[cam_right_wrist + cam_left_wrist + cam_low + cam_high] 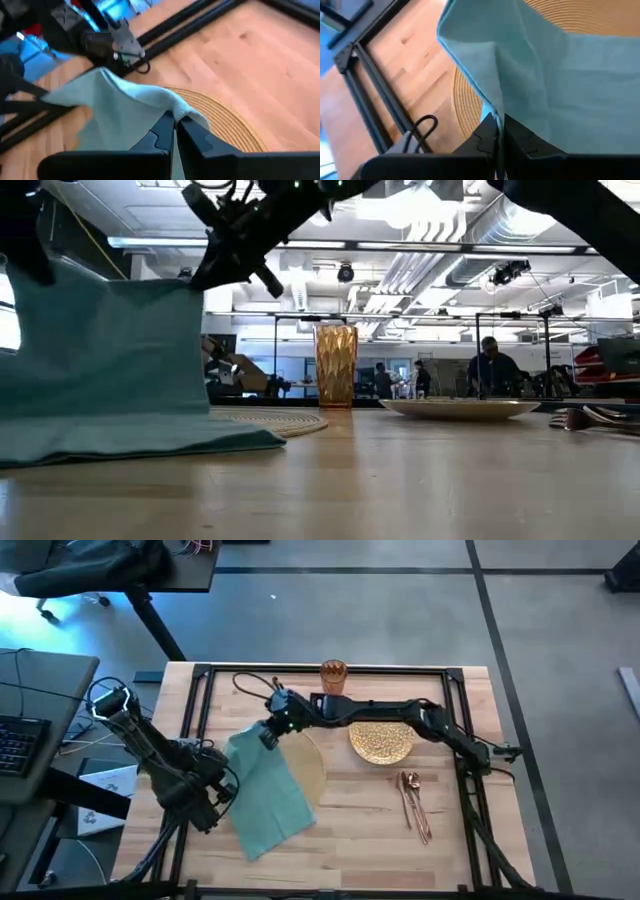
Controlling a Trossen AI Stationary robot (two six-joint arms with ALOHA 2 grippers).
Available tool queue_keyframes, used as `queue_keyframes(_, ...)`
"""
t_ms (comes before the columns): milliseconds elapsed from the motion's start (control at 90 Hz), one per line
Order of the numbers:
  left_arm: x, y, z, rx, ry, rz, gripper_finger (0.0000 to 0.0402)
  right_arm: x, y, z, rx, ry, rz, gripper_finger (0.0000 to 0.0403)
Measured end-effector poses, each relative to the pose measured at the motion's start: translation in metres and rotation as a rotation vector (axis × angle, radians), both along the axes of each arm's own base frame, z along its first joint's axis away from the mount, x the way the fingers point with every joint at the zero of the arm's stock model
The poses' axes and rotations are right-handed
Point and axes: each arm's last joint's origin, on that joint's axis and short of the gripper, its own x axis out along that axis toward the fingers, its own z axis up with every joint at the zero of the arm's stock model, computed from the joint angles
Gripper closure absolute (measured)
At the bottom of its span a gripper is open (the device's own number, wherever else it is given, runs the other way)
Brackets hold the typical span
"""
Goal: Set table place
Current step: Fold the blue table napkin
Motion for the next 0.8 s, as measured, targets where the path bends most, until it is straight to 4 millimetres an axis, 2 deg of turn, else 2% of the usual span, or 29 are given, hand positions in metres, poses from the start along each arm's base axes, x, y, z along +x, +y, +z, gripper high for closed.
queue_keyframes(144, 0.001, -0.001, -0.002, 0.014, 0.083, -0.059, 0.0401, -0.005, 0.005, -0.005, 0.027, 0.078, 0.033, 0.0403)
queue_keyframes(389, -0.001, -0.01, 0.004, -0.049, 0.243, -0.214, 0.0401, -0.01, 0.054, -0.02, 0.058, 0.219, 0.208, 0.0403)
queue_keyframes(522, 0.007, -0.026, 0.009, -0.156, 0.189, -0.363, 0.0401, -0.018, 0.073, -0.027, 0.062, 0.318, 0.275, 0.0403)
queue_keyframes(689, 0.021, -0.058, 0.009, -0.369, 0.085, -0.662, 0.0401, -0.031, 0.093, -0.034, 0.151, 0.454, 0.375, 0.0403)
queue_keyframes(800, 0.024, -0.063, 0.01, -0.388, 0.038, -0.703, 0.0401, -0.037, 0.106, -0.036, 0.182, 0.514, 0.418, 0.0403)
